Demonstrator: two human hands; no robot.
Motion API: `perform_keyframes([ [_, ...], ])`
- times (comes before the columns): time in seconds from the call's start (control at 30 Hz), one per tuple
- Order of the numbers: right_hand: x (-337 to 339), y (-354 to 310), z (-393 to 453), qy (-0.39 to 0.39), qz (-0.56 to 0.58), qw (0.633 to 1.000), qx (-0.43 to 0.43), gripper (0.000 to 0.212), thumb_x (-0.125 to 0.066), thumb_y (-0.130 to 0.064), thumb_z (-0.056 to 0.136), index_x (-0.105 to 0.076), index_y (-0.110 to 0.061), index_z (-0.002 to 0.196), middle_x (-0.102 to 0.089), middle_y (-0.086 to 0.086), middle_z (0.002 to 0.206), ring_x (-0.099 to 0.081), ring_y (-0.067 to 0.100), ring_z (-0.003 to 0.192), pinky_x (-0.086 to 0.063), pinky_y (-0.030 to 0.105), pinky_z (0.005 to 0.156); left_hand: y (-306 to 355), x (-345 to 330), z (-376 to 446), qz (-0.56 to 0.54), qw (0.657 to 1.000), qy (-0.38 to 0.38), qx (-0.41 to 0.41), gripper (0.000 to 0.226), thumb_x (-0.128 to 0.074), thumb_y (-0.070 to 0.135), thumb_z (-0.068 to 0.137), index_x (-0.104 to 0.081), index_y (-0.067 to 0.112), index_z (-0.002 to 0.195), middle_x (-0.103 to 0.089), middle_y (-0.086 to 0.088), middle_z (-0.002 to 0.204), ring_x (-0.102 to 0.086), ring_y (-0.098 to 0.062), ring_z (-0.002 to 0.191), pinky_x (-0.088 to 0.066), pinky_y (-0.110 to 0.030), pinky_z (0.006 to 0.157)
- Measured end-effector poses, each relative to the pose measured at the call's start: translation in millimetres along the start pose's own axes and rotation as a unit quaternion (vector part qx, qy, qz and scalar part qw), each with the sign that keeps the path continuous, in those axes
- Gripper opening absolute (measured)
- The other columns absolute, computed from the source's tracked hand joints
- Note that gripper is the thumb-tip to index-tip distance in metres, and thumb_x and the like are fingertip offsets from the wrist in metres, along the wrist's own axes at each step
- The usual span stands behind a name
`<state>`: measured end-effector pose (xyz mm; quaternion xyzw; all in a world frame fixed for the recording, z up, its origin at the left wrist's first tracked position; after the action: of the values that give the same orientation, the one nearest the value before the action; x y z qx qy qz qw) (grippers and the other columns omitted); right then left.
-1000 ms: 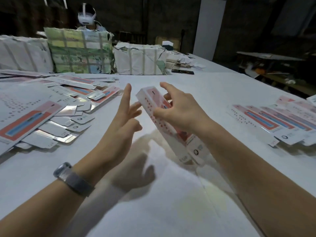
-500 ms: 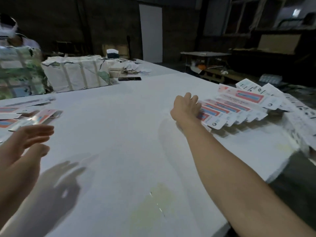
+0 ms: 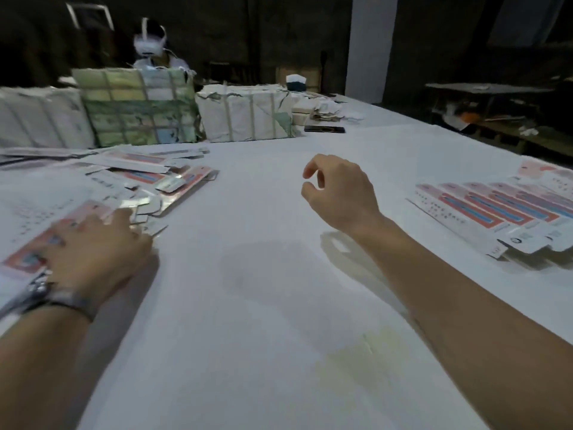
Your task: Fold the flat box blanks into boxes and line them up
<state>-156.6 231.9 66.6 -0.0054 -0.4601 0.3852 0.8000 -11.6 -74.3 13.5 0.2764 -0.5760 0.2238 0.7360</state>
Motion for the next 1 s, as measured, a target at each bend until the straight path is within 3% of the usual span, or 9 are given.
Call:
perform_keyframes([
  [0.13,-12.0,-39.7,-17.6,-0.024,0.063,0.995,0.067,0.005,-0.061,-0.029,0.087,-0.062,-0.028,0.092,-0.054,-0.008,0.073,-0.053,0.016,0.075,-0.042,0.032,0.069,11.3,8.3,-14.6,0.054,0.997,0.016,-0.059,0.045,-0.047,0.033,0.097,-0.042,0.029,0.142,-0.053,-0.011,0.142,-0.045,-0.04,0.129,-0.038,-0.051,0.103],
  [0.33,-24.5,-59.7,-31.3,-0.057,0.072,0.99,0.11,0.005,-0.063,-0.027,0.088,-0.064,-0.027,0.093,-0.056,-0.009,0.073,-0.052,0.014,0.071,-0.048,0.035,0.072,17.0,10.4,-13.5,0.052,0.989,0.077,-0.119,0.044,-0.059,0.035,0.096,-0.051,0.015,0.133,-0.063,-0.011,0.106,-0.056,-0.037,0.104,-0.036,-0.037,0.066],
  [0.5,-29.6,-61.3,-35.3,-0.056,0.074,0.988,0.124,0.005,-0.063,-0.026,0.088,-0.064,-0.026,0.093,-0.057,-0.009,0.072,-0.05,0.012,0.068,-0.049,0.036,0.069,25.4,14.0,-12.0,0.055,0.983,0.1,-0.142,0.031,-0.054,0.024,0.095,-0.051,0.016,0.124,-0.046,-0.003,0.078,-0.043,-0.031,0.074,-0.028,-0.035,0.056],
  [0.67,-29.8,-63.9,-36.4,-0.046,0.089,0.987,0.124,0.006,-0.064,-0.022,0.087,-0.065,-0.024,0.092,-0.059,-0.008,0.07,-0.052,0.014,0.067,-0.05,0.037,0.069,42.4,41.3,-31.2,-0.018,0.963,0.183,-0.198,0.044,-0.034,0.018,0.091,-0.052,0.018,0.131,-0.067,-0.015,0.102,-0.061,-0.04,0.086,-0.035,-0.038,0.061],
  [0.73,-29.5,-65.1,-36.4,-0.039,0.103,0.986,0.124,0.007,-0.064,-0.02,0.087,-0.066,-0.023,0.093,-0.059,-0.008,0.069,-0.052,0.013,0.066,-0.05,0.038,0.068,51.8,61.6,-43.2,-0.087,0.933,0.252,-0.243,0.042,-0.039,0.008,0.093,-0.058,0.016,0.129,-0.069,-0.016,0.113,-0.064,-0.044,0.087,-0.045,-0.041,0.063],
  [0.8,-29.0,-66.8,-36.2,-0.025,0.124,0.984,0.126,0.007,-0.064,-0.021,0.087,-0.066,-0.022,0.094,-0.058,-0.009,0.067,-0.051,0.011,0.063,-0.05,0.039,0.067,64.3,79.6,-56.9,-0.164,0.887,0.311,-0.299,0.03,-0.046,0.007,0.094,-0.064,0.01,0.118,-0.071,-0.015,0.113,-0.065,-0.034,0.077,-0.054,-0.036,0.058],
  [0.83,-27.9,-67.7,-36.3,-0.016,0.141,0.982,0.123,0.007,-0.063,-0.022,0.087,-0.066,-0.022,0.094,-0.058,-0.009,0.066,-0.051,0.01,0.062,-0.051,0.039,0.066,69.6,85.2,-63.1,-0.233,0.866,0.314,-0.311,0.027,-0.046,0.012,0.095,-0.067,0.01,0.112,-0.072,-0.01,0.109,-0.064,-0.023,0.073,-0.053,-0.023,0.055],
  [0.9,-24.0,-69.9,-35.9,-0.003,0.196,0.975,0.106,0.01,-0.061,-0.023,0.089,-0.065,-0.019,0.097,-0.064,-0.006,0.07,-0.056,0.015,0.063,-0.052,0.044,0.065,78.0,84.1,-68.7,-0.433,0.835,0.217,-0.261,0.02,-0.048,0.019,0.096,-0.068,0.017,0.1,-0.071,0.01,0.101,-0.066,-0.007,0.069,-0.049,-0.012,0.053],
  [1.0,-16.7,-71.8,-33.7,0.015,0.328,0.943,0.062,0.014,-0.054,-0.02,0.09,-0.064,-0.013,0.096,-0.07,0.01,0.083,-0.061,0.032,0.072,-0.052,0.05,0.065,89.3,58.8,-71.8,-0.57,0.805,0.028,-0.161,0.013,-0.064,0.037,0.095,-0.065,0.027,0.103,-0.068,0.012,0.102,-0.066,0.0,0.086,-0.052,-0.025,0.073],
])
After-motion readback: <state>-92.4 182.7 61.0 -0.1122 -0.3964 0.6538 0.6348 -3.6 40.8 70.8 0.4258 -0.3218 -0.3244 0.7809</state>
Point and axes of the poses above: each hand's wrist, its own z-axis towards the middle knuckle, its own x-axis out of the back of the hand, y = z × x, the point moved 3 cm from there along z, towards the middle knuckle
